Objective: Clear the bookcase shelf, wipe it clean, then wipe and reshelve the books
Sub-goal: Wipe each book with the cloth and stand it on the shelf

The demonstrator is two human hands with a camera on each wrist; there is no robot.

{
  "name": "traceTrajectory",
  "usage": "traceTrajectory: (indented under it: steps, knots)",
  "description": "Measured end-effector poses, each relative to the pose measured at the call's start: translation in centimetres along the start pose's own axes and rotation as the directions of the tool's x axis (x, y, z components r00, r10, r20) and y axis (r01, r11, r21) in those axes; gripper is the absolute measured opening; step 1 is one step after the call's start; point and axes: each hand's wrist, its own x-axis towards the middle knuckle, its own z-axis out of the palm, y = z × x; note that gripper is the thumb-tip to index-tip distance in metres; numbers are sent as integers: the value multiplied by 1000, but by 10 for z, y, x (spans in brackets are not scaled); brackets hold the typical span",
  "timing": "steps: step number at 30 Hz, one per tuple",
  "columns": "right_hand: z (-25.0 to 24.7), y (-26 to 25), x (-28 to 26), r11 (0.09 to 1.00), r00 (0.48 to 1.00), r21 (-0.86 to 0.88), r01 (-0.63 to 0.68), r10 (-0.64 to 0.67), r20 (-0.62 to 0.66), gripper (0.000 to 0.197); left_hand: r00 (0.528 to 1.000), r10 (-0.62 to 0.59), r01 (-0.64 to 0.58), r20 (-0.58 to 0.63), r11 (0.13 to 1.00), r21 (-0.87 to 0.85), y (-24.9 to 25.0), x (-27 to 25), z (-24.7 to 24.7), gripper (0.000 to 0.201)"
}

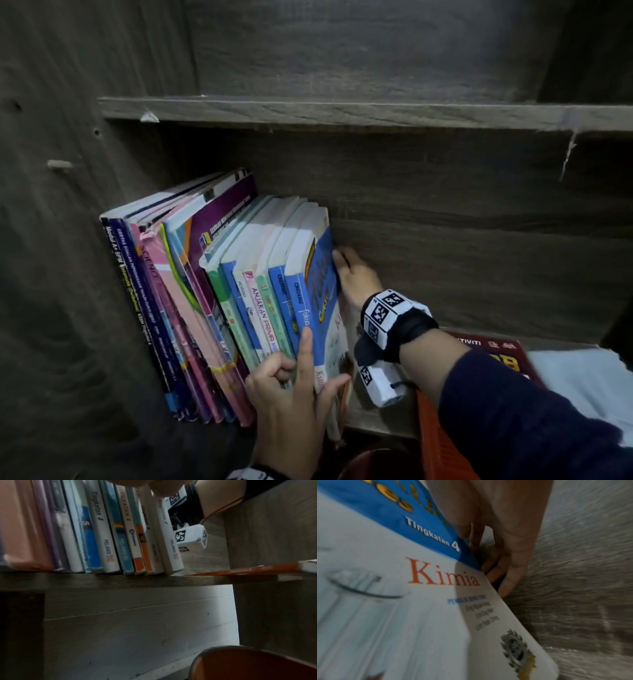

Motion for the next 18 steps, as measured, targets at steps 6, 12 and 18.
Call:
traceTrajectory:
  steps: [6,12,18]
  knots:
    - [-14,12,-15,988,991,-142,-57,74,111,49,993,94,-101,72,989,110,-11,-7,1,102]
    - [-18,19,-15,998,986,-61,-16,26,166,45,984,164,-176,69,957,230,-19,-17,7,105]
    - [-10,18,-6,978,996,197,-63,48,82,39,990,127,-137,55,948,286,-19,-13,17,101]
